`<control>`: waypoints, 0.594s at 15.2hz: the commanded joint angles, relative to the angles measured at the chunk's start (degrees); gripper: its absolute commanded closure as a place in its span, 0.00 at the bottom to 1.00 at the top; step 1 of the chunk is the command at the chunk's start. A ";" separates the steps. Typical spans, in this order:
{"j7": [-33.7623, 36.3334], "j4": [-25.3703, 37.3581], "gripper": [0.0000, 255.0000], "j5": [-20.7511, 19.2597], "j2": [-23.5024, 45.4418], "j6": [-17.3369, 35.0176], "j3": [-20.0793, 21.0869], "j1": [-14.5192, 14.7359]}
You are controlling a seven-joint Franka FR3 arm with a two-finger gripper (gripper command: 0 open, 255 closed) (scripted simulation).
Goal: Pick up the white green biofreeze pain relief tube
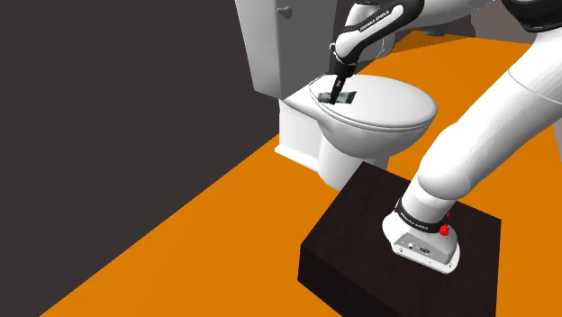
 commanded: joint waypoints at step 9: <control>1.27 4.81 1.00 -1.23 -3.70 -8.34 1.25 -0.36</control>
